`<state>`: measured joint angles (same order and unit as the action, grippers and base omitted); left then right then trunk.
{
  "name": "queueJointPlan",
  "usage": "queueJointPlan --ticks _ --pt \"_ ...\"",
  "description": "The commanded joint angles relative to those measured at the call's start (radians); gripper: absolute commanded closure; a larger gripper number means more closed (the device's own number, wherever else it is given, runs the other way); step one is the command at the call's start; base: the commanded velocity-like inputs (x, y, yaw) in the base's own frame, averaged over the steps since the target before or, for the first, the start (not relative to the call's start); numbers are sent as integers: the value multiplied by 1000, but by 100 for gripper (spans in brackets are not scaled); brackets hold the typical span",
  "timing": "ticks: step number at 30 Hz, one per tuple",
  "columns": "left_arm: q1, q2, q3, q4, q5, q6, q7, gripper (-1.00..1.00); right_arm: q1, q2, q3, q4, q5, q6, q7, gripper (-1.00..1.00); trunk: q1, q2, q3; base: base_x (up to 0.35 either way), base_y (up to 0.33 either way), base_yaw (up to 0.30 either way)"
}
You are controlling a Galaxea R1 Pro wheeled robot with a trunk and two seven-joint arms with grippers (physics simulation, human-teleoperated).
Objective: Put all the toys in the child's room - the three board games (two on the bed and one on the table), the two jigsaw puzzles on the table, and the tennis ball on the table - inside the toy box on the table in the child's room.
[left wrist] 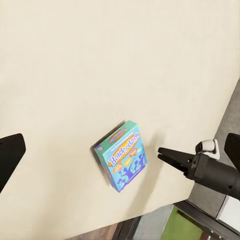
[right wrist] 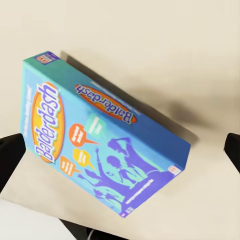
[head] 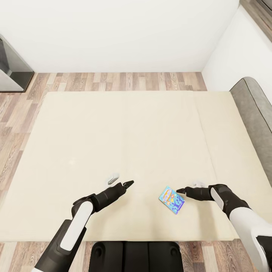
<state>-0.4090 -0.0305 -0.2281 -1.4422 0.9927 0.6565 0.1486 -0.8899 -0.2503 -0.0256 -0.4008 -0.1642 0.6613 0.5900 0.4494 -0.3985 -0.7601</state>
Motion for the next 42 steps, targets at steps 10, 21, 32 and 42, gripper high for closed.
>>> queueJointPlan --ticks 10,21,32,42 --pt "0 0 -1 -1 11 3 9 -100 -1 29 -3 3 -5 5 -60 -100 1 -2 -1 0 0 0" --pt "-1 0 -1 -1 11 3 9 -100 0 39 -4 3 -5 4 -89 -100 1 -2 -1 0 0 0" --pt "0 0 -1 -1 11 3 9 -100 0 47 -5 4 -5 4 -98 -100 1 -2 -1 0 0 0" --pt "0 0 -2 -2 11 3 9 -100 0 60 -5 32 -5 3 -104 -100 1 -2 -1 0 0 0"
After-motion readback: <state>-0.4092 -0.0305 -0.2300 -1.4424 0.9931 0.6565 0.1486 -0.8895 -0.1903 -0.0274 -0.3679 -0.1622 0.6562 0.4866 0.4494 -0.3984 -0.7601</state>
